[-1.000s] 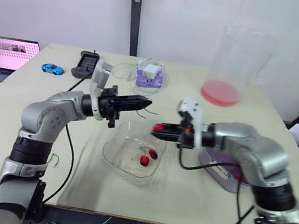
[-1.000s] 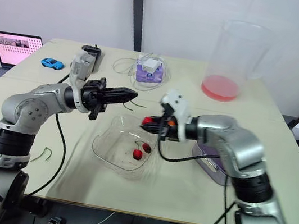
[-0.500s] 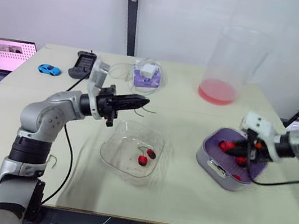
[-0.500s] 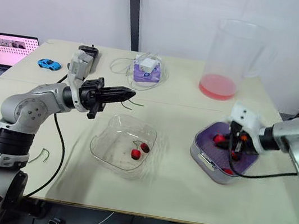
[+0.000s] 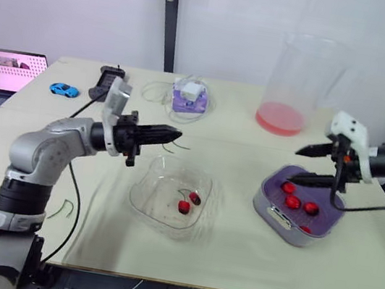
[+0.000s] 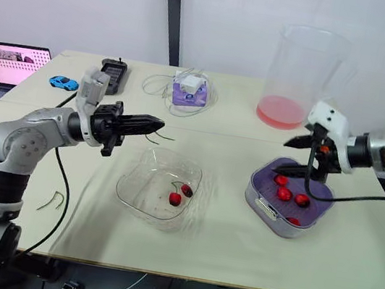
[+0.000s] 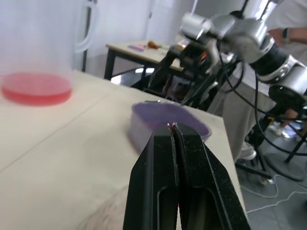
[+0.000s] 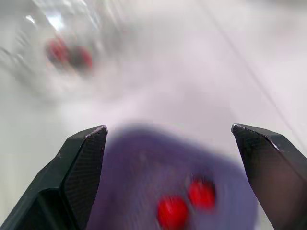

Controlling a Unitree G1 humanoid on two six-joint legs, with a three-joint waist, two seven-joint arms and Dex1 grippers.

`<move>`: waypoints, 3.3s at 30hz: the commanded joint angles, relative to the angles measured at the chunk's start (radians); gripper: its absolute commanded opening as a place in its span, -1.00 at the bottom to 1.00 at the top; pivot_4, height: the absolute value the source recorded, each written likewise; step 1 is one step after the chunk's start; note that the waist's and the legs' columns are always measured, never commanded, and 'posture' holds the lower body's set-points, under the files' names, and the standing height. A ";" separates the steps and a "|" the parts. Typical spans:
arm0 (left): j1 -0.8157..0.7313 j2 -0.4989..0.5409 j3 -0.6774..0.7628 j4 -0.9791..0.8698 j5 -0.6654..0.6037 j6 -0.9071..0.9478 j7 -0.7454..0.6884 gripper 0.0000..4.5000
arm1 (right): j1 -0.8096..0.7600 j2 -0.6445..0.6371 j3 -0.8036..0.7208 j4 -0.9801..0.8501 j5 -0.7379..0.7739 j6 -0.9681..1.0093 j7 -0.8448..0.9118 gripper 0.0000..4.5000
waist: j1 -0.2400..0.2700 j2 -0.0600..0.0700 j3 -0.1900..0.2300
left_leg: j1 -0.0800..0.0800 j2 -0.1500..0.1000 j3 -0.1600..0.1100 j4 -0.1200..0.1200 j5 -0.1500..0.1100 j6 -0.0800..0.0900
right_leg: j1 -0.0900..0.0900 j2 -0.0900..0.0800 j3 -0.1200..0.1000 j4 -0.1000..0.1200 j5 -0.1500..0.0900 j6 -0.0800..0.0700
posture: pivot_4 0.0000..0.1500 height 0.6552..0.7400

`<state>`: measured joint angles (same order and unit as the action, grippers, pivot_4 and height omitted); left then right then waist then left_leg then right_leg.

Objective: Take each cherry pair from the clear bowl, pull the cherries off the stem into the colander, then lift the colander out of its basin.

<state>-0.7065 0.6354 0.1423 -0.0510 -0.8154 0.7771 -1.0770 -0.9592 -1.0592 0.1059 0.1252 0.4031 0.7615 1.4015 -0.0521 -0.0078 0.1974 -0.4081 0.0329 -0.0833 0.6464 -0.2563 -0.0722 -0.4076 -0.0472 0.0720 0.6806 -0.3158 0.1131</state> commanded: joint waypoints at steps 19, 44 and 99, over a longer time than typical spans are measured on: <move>0.725 0.245 0.371 -0.167 0.106 -0.011 0.142 -1.00 | -0.046 0.314 0.001 -0.323 0.278 0.114 -0.058 0.98 | 0.008 0.000 0.000 | 0.000 0.000 0.000 -0.001 0.000 -0.001 | 0.000 -0.002 -0.002 0.000 0.000 0.000 | 1.00 0.84; 0.578 0.231 0.441 -0.083 -0.030 -0.031 0.059 0.99 | 0.028 0.205 -0.040 -0.449 0.315 0.178 -0.204 1.00 | 0.009 -0.002 0.000 | -0.001 0.000 -0.001 -0.001 0.000 0.000 | 0.000 -0.002 -0.002 0.000 0.000 0.000 | 1.00 0.84; 0.435 0.263 0.162 -0.186 0.132 -0.295 -0.057 1.00 | -0.250 0.587 0.792 -0.234 -0.173 0.556 -0.558 0.24 | -0.010 -0.002 0.000 | -0.001 0.000 -0.001 -0.002 0.000 -0.001 | -0.002 0.000 -0.002 0.002 0.000 -0.001 | 1.00 0.84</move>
<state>-0.2519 0.8932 0.2884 -0.2346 -0.6782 0.4925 -1.1362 -1.2094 -0.4808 0.8983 -0.1040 0.2464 1.3238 0.8524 -0.0622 -0.0096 0.1976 -0.4090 0.0333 -0.0847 0.6446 -0.2560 -0.0729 -0.4099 -0.0475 0.0704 0.6821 -0.3158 0.1126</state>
